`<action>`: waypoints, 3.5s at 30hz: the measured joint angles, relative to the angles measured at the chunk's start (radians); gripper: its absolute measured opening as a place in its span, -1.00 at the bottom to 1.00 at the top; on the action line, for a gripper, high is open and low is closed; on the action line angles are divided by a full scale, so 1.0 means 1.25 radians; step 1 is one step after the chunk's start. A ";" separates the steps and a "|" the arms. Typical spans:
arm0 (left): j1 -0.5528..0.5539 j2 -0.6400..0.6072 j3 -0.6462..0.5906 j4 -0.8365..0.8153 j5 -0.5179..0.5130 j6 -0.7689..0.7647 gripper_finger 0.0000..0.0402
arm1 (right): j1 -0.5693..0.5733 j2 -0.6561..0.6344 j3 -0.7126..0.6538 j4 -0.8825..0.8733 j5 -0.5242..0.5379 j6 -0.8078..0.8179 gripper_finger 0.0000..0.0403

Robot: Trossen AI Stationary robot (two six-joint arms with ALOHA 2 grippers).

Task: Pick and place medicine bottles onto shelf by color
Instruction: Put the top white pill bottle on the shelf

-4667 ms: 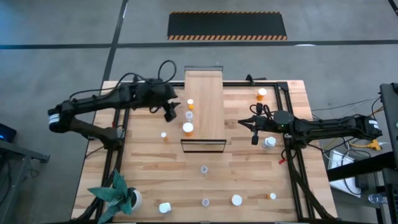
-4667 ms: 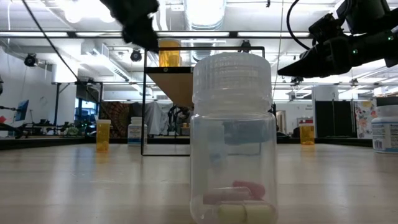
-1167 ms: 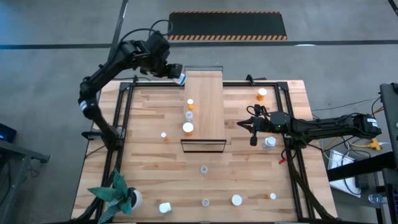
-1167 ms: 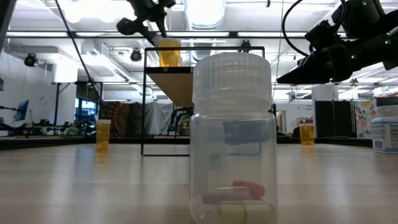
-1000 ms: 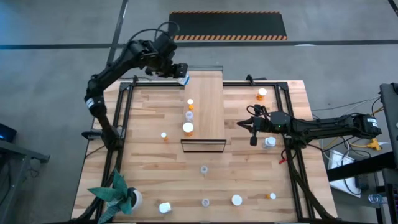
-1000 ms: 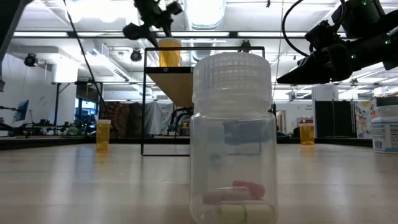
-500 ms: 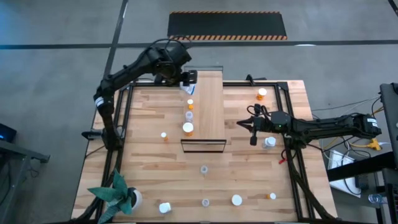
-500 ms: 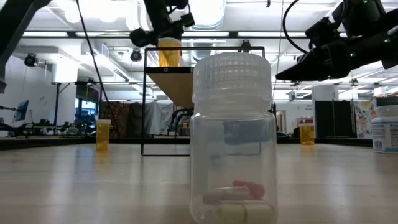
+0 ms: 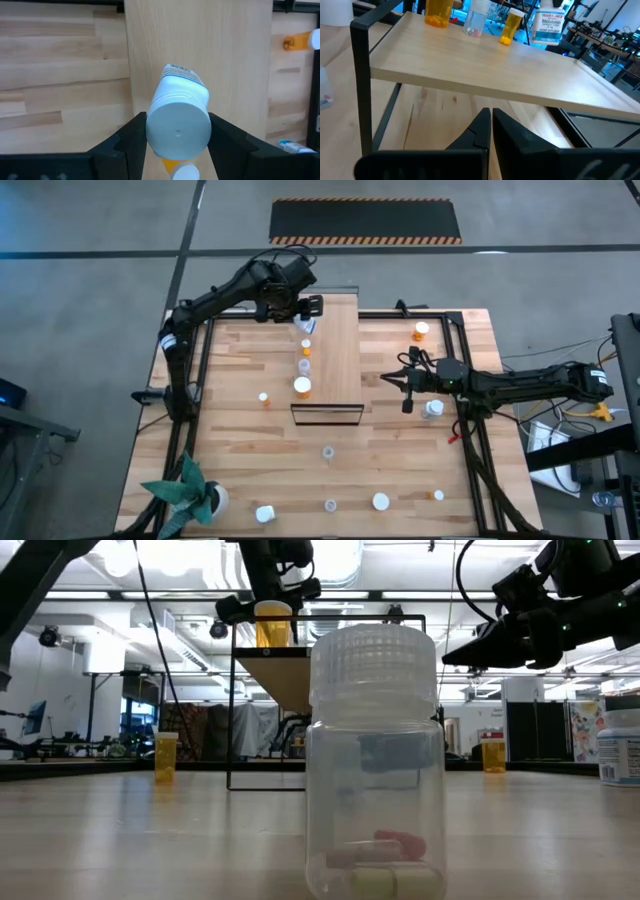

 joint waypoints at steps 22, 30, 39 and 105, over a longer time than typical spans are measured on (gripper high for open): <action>0.001 0.004 -0.022 0.009 -0.010 -0.007 -0.07 | 0.000 0.000 0.001 0.003 0.000 -0.010 -0.96; -0.001 0.004 -0.022 0.009 -0.010 -0.020 -0.05 | 0.000 0.000 0.001 0.002 0.000 -0.012 -0.96; -0.004 0.004 -0.023 0.009 -0.009 -0.020 -0.05 | 0.000 0.000 0.001 0.000 0.000 -0.012 -0.96; -0.019 -0.619 -0.966 0.924 0.053 0.803 -0.99 | 0.000 0.048 -0.004 -0.060 0.009 0.190 -0.96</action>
